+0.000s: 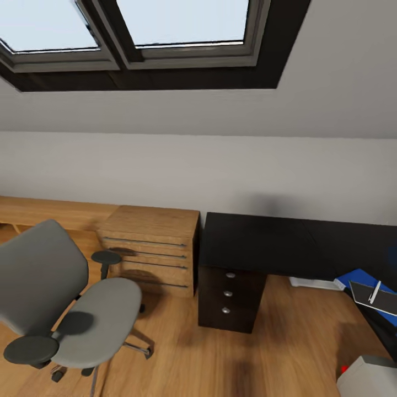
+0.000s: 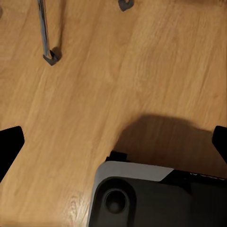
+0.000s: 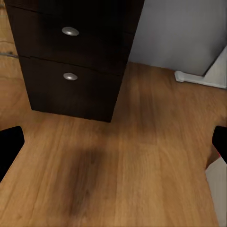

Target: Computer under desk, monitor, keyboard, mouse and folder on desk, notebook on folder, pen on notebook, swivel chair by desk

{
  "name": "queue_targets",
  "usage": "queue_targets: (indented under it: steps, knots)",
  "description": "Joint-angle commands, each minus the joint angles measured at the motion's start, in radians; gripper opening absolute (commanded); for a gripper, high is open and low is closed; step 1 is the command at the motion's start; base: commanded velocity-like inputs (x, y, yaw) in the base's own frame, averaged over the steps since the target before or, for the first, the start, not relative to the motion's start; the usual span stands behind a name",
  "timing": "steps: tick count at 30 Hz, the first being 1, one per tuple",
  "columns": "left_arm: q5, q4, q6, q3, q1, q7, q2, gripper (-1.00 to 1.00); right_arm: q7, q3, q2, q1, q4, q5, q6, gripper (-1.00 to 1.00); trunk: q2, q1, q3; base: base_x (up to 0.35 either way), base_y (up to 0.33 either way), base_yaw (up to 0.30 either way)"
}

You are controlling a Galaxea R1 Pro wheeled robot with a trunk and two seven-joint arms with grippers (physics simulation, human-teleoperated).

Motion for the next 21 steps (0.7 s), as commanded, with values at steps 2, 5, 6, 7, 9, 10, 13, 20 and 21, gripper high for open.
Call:
queue_targets:
  steps: [2,5,6,7,9,10,13,20,21]
  knots:
    - [0.005,-0.001,-0.004,-0.008,-0.001,0.007,0.0,1.0,-0.003,0.009,-0.033,-0.001,0.001,-0.006,-0.003,1.0,-0.001,0.0,0.001,0.0,0.0,0.179]
    - [0.004,-0.019,-0.01,-0.009,-0.001,0.012,0.0,1.0,0.0,0.01,-0.059,-0.001,0.0,-0.007,-0.003,1.0,-0.001,0.0,0.005,0.0,0.0,0.171]
    - [0.005,-0.026,-0.011,-0.009,-0.001,0.013,0.001,1.0,-0.001,0.009,-0.062,-0.001,0.0,-0.008,-0.003,1.0,-0.001,0.0,0.006,0.0,0.0,0.175]
    - [0.006,-0.03,-0.012,-0.008,-0.001,0.014,0.002,1.0,-0.001,0.008,-0.064,-0.001,0.001,-0.01,-0.003,1.0,-0.001,0.0,0.008,0.0,0.0,0.183]
    - [0.008,-0.035,-0.014,-0.006,-0.001,0.015,0.003,1.0,-0.002,0.006,-0.068,-0.001,0.001,-0.012,-0.003,1.0,-0.001,0.0,0.01,0.0,0.0,0.199]
    - [0.008,-0.035,-0.014,-0.006,-0.001,0.016,0.003,1.0,-0.002,0.006,-0.068,-0.001,0.001,-0.012,-0.003,1.0,-0.001,0.0,0.011,0.0,0.0,0.211]
    - [0.01,-0.037,-0.015,-0.005,-0.001,0.016,0.003,1.0,-0.004,0.006,-0.07,-0.001,0.004,-0.013,-0.003,1.0,-0.001,0.0,0.014,0.0,0.0,0.225]
    - [0.014,-0.036,-0.014,-0.003,-0.001,0.017,0.001,1.0,-0.005,0.006,-0.069,-0.001,0.006,-0.014,-0.003,1.0,-0.001,0.0,0.02,0.0,0.0,0.245]
    - [0.014,-0.035,-0.014,-0.003,-0.001,0.016,0.001,1.0,-0.005,0.006,-0.069,-0.001,0.006,-0.014,-0.003,1.0,-0.001,0.0,0.02,0.0,0.0,0.253]
